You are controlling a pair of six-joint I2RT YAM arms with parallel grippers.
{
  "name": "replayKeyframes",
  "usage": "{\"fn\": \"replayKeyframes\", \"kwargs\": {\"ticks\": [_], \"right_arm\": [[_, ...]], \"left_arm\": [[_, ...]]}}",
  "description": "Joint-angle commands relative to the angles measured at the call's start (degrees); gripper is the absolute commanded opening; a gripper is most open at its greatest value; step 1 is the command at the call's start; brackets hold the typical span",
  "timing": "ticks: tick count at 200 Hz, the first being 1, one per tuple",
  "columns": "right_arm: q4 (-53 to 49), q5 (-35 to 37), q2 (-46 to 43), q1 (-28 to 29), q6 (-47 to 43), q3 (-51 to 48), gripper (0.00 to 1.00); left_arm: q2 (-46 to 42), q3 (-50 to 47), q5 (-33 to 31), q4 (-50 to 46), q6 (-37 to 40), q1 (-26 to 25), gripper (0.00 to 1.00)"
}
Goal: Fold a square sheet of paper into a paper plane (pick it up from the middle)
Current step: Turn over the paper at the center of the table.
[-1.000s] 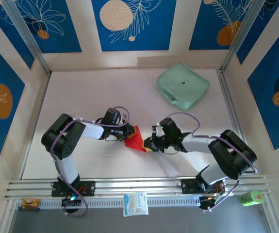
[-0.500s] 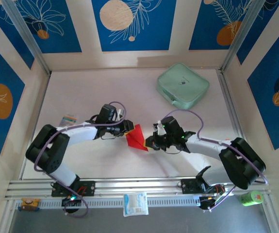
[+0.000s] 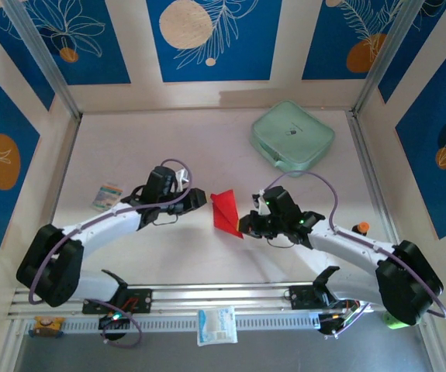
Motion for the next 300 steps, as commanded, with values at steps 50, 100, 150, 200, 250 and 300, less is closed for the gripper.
{"fn": "replayKeyframes", "kwargs": {"ticks": [50,100,150,200,250,300], "right_arm": [[-18.74,12.68,-5.08,2.48,12.49,4.45,0.03],[-29.96,16.63,-10.78,2.7,14.75,7.42,0.03],[-31.57,16.55,-13.29,2.51,15.15,7.22,0.03],[-32.79,18.24,-13.36,2.52,11.99,8.87,0.03],[-36.58,24.15,-10.45,2.77,1.91,15.21,0.03],[-43.41,31.08,-4.89,3.45,-7.58,23.16,0.03]], "left_arm": [[-6.67,-3.81,0.34,-1.36,-3.25,0.31,0.35],[-9.65,-5.01,0.11,-4.7,-3.84,0.47,0.36],[-10.13,-4.71,0.76,-6.04,-3.89,0.4,0.36],[-10.91,-4.73,-0.46,-7.11,-2.23,1.14,0.36],[-11.48,-4.86,-3.25,-7.38,-0.15,2.22,0.36],[-14.93,-3.77,-7.09,-12.04,5.98,3.73,0.47]]}}
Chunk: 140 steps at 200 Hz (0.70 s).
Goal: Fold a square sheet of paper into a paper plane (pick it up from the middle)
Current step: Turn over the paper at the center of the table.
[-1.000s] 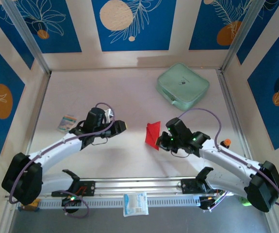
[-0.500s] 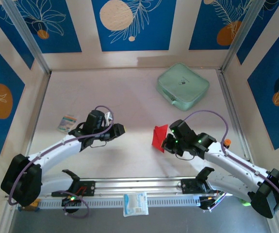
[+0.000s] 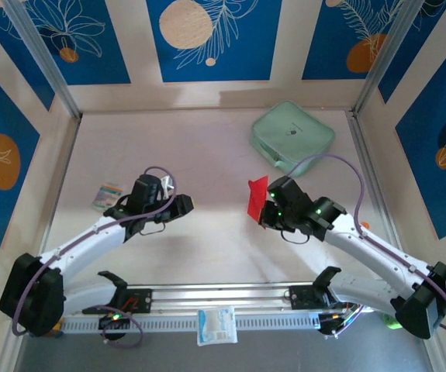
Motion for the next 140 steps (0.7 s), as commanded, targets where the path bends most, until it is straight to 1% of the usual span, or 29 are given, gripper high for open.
{"fn": "replayKeyframes", "kwargs": {"ticks": [1,23,33,45,57,80,92,104,116,140], "right_arm": [[-5.82,5.71,2.12,0.61,-7.29,4.03,0.03],[-8.22,8.43,4.59,1.17,-9.09,7.24,0.03],[-10.04,10.84,6.06,2.15,-9.29,9.14,0.03],[-12.96,15.73,8.08,4.72,-8.97,11.4,0.03],[-15.96,21.85,10.54,7.55,-8.61,13.4,0.03],[-20.03,31.61,15.3,12.65,-7.45,15.52,0.02],[-18.45,34.56,17.01,14.41,-7.71,14.16,0.0],[-17.72,34.83,18.39,14.84,-7.17,13.31,0.0],[-18.88,35.22,18.98,15.24,-4.25,13.2,0.0],[-18.02,37.17,18.64,17.03,-3.38,10.65,0.0]], "left_arm": [[-2.56,1.2,-3.47,-3.76,4.88,0.82,0.48],[-4.0,1.49,-5.05,-6.23,8.35,1.09,0.62],[-4.45,1.78,-6.27,-7.96,9.4,1.24,0.69],[-4.72,2.01,-6.77,-8.98,10.06,1.68,0.75],[-4.76,2.21,-6.38,-9.24,10.26,2.2,0.78],[-5.91,2.54,-7.69,-10.17,10.03,2.58,0.86],[-6.72,2.51,-8.79,-10.74,10.14,2.67,0.89],[-7.13,2.71,-8.94,-11.57,10.03,2.76,0.9],[-6.64,3.21,-7.66,-12.31,9.64,2.84,0.9],[-5.56,4.06,-5.45,-12.4,8.45,2.85,0.9]]}}
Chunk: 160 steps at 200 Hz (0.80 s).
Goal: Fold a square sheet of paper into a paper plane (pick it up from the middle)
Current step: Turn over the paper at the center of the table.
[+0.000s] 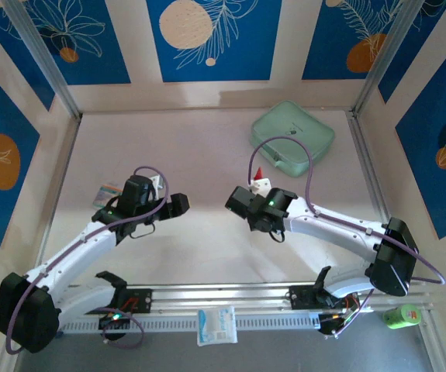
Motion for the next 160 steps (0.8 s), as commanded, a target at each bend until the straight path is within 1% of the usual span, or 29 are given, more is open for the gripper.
{"fn": "replayKeyframes", "kwargs": {"ticks": [1,35,58,85,95,109,139,160], "right_arm": [[-2.28,6.06,-0.49,1.55,3.03,-1.84,0.0],[-4.98,8.61,1.09,2.78,0.88,-0.21,0.0],[-5.18,10.84,4.25,4.12,1.24,1.33,0.0],[-7.88,13.42,11.51,7.31,1.72,4.98,0.0],[-11.28,14.46,14.78,8.39,4.3,6.78,0.0],[-14.9,15.03,19.1,9.6,7.18,9.06,0.0],[-14.71,13.88,24.72,12.36,5.54,11.32,0.0],[-8.95,11.06,24.79,13.66,2.08,9.54,0.01]], "left_arm": [[0.52,2.37,1.5,-1.85,-0.61,0.6,0.9],[0.35,2.65,-1.07,-3.12,-1.29,0.69,0.9],[0.12,2.98,-3.3,-5.61,-0.73,0.94,0.89],[0.5,4.01,-5.8,-8.32,-0.85,1.12,0.89],[0.53,4.38,-5.54,-8.45,-0.43,1.08,0.89],[-0.14,4.58,-6.96,-9.3,-0.58,1.21,0.89],[-4.33,3.6,-9.95,-11.79,-2.7,2.24,0.89],[-8.1,2.1,-11.53,-14.01,-4.11,3.39,0.89]]}}
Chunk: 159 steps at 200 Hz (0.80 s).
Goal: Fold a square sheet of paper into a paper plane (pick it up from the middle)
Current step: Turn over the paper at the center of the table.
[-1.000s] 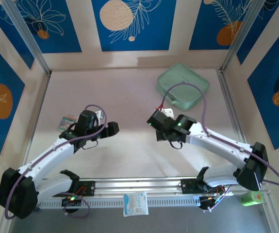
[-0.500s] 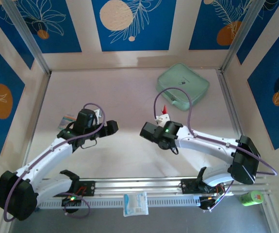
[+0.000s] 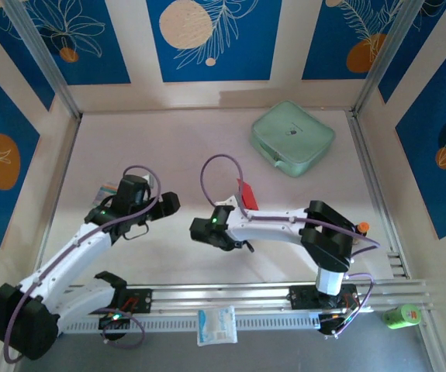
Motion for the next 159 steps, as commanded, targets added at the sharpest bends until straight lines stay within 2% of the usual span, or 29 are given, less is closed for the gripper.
{"fn": "replayKeyframes", "kwargs": {"ticks": [1,23,73,92,104,114,137,159], "right_arm": [[2.44,-1.0,-0.25,1.5,-1.54,-0.71,0.01],[9.96,-5.17,-1.26,1.64,-6.18,-3.56,0.02],[17.12,-12.32,-0.54,1.59,-11.29,-4.7,0.08],[20.06,-15.8,-2.04,1.46,-12.12,-5.8,0.17],[23.02,-18.55,-4.49,1.05,-12.89,-7.2,0.3],[26.25,-21.59,-7.07,0.15,-13.94,-8.62,0.36],[34.35,-28.72,-14.38,-2.99,-15.29,-12.89,0.37],[44.46,-38.85,-21.71,-9.27,-14.27,-19.95,0.36]], "left_arm": [[-4.45,-0.51,-3.7,-4.3,-2.29,1.61,0.89],[-6.49,-1.17,-3.86,-5.95,-3.14,2.97,0.89],[-7.88,-1.56,-3.86,-7.02,-3.15,3.81,0.89],[-7.58,-1.41,-2.76,-6.16,-2.69,3.89,0.9],[-7.15,-1.21,-1.65,-5.38,-1.82,3.84,0.9],[-6.79,-1.01,-0.76,-4.77,-1.29,3.9,0.9],[-5.97,-1.44,4.07,-1.9,-0.56,4.07,0.9],[-5.24,-2.25,8.89,1.16,-1.25,4.17,0.85]]}}
